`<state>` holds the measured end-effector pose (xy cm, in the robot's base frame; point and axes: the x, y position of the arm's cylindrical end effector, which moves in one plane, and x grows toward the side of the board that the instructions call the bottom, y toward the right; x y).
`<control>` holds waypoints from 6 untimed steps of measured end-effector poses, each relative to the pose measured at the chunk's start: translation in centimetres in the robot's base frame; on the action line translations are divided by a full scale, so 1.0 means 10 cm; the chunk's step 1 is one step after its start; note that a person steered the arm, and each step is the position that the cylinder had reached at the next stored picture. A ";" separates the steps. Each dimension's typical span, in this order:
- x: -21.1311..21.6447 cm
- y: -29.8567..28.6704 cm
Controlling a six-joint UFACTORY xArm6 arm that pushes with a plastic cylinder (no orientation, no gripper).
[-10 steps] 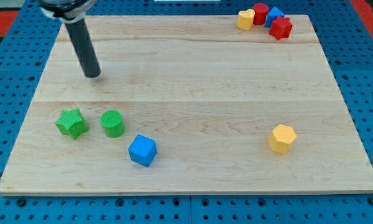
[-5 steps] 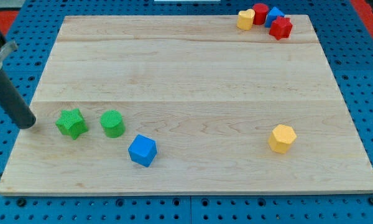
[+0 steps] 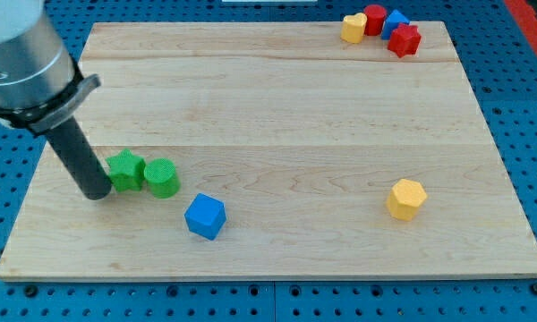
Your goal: Move the green star to the center of the board
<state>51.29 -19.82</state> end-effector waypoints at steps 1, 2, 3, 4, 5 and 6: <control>-0.08 0.10; -0.21 0.09; -0.33 0.09; -0.47 0.11; -0.62 0.16; -0.67 0.28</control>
<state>44.59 -17.03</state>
